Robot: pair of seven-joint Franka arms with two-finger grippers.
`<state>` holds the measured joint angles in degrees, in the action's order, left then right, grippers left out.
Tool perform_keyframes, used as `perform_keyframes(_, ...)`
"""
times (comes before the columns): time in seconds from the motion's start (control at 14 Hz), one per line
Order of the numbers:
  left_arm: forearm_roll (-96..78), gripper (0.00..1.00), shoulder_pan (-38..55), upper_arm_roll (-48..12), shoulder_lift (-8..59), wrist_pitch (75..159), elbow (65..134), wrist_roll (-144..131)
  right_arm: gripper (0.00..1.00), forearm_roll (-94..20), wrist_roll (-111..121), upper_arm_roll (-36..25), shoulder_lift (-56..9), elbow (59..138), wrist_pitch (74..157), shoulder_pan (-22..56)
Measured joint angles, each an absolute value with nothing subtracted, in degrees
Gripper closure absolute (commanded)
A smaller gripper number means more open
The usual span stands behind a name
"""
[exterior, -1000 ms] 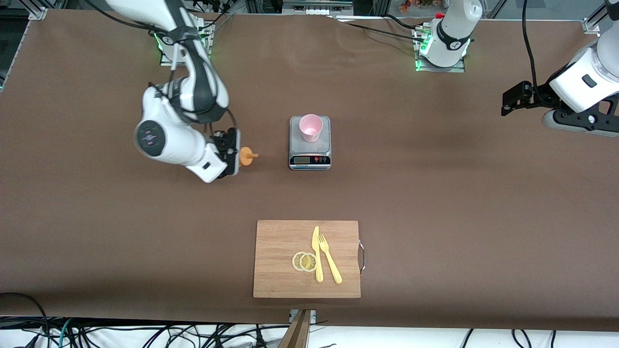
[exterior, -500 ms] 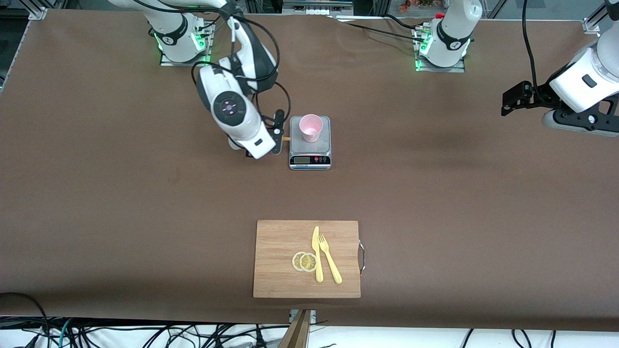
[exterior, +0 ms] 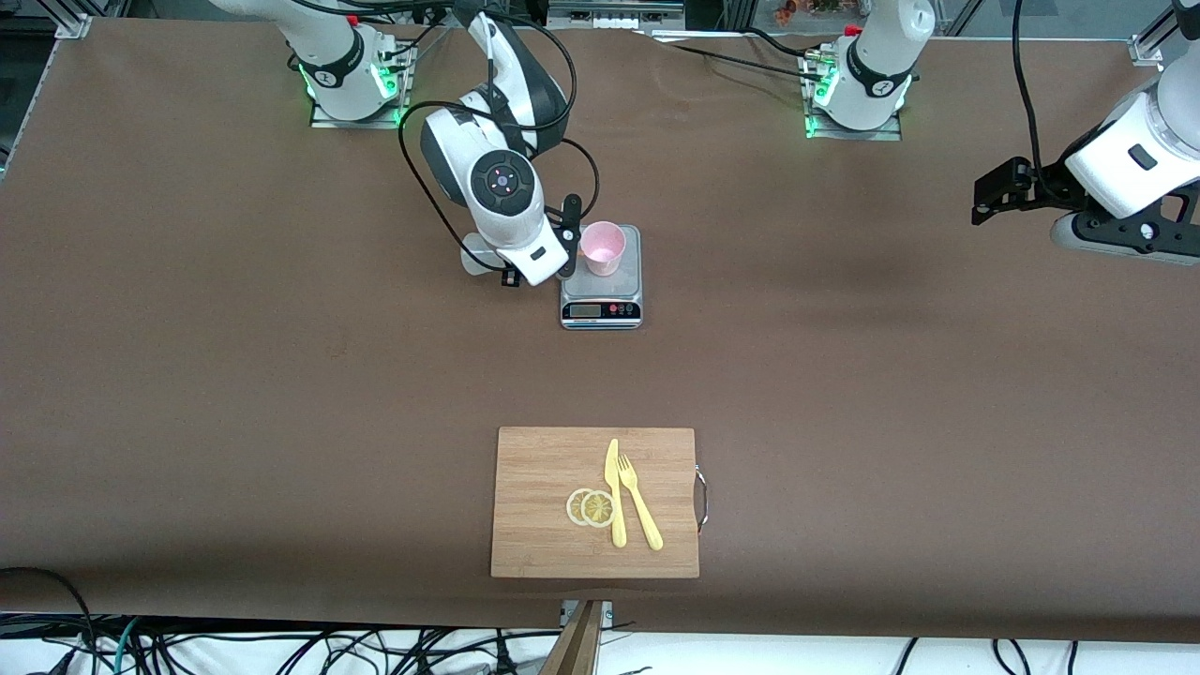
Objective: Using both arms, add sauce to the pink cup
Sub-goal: 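Lift the bottle with the right gripper and carry it over the cup, then tilt the bottle nozzle into the pink cup with the right gripper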
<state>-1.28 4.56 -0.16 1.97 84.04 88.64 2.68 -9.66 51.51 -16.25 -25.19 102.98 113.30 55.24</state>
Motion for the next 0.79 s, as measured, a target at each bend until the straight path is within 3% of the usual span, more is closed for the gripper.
perform_keyframes(0.79, -1.28, 0.0, 4.55, -0.15, 1.98, 84.04, 88.64, 2.68, 0.63, -4.86, 48.64, -13.49, -25.2, 103.34, 109.03, 55.24)
